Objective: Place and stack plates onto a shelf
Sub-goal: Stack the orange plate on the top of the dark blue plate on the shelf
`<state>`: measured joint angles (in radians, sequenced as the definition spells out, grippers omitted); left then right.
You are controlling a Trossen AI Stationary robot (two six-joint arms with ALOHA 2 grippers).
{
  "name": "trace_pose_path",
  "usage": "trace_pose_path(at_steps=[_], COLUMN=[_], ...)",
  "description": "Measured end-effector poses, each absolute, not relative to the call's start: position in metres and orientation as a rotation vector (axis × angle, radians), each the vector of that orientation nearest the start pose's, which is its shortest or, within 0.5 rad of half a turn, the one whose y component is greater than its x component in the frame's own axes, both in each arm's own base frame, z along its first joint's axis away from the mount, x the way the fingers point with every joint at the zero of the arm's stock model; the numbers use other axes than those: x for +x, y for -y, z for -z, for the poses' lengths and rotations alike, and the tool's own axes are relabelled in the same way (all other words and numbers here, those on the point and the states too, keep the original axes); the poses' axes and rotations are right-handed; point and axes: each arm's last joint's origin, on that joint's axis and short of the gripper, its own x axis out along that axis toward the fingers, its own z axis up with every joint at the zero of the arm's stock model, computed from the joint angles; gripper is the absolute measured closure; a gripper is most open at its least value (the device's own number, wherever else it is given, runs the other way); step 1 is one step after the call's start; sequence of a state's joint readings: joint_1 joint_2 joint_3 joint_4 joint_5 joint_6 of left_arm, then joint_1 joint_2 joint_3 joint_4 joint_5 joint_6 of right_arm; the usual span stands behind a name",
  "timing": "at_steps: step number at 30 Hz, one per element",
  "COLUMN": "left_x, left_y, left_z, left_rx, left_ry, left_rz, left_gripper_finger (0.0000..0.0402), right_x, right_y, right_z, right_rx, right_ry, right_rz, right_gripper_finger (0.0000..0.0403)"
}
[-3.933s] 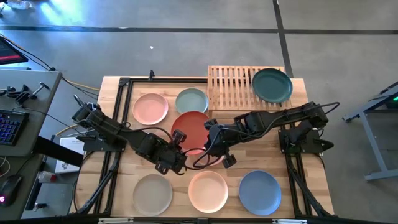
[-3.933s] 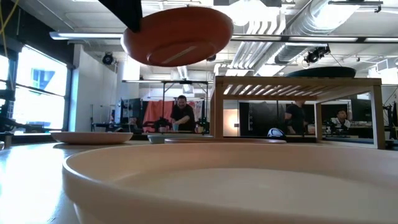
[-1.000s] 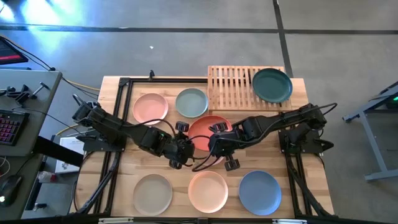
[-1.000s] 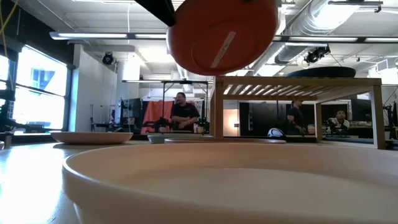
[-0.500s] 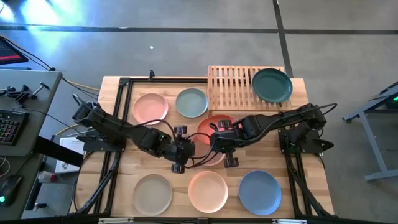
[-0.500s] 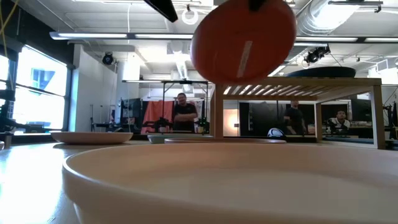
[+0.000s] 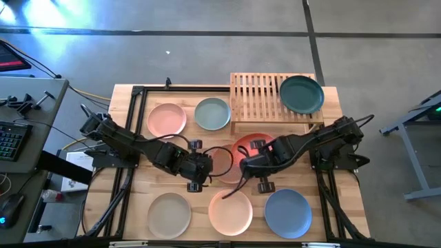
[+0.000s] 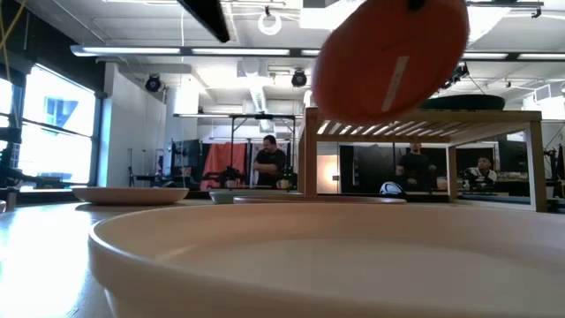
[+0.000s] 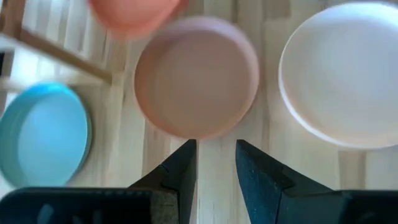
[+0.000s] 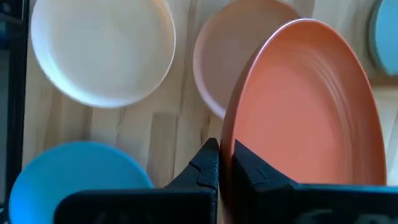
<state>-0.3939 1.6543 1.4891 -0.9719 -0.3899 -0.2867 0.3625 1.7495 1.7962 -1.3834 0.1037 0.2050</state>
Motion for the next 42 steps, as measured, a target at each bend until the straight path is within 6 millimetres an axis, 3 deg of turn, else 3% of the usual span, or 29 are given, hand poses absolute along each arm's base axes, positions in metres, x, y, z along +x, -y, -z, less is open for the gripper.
trace_pose_path(at_steps=[8,20,30,37,42], left_x=[0.298,0.271,0.262,0.258,0.249], left_y=[0.111,0.098,0.094,0.091,0.084], left_z=[-0.294,-0.292,-0.292,-0.278,-0.267], left_rx=[0.17,0.21,0.25,0.33,0.369], left_ry=[-1.167,-1.381,-1.441,-1.452,-1.485], left_rz=[-0.242,-0.456,-0.536,-0.58,-0.609], left_gripper_finger=[0.0302,0.0302,0.0302,0.0303,0.0303], right_x=[0.279,0.229,0.194,0.193,0.199], right_y=[-0.111,-0.085,-0.059,-0.046,-0.03], right_z=[-0.353,-0.406,-0.438,-0.442,-0.423], right_rx=[-0.133,-0.046,-0.2,-0.264,-0.309], right_ry=[-1.423,-1.141,-0.844,-0.761,-0.827], right_rz=[0.063,0.25,0.538,0.704,0.809], right_gripper_finger=[0.0402,0.0403,0.0403,0.0403,0.0403])
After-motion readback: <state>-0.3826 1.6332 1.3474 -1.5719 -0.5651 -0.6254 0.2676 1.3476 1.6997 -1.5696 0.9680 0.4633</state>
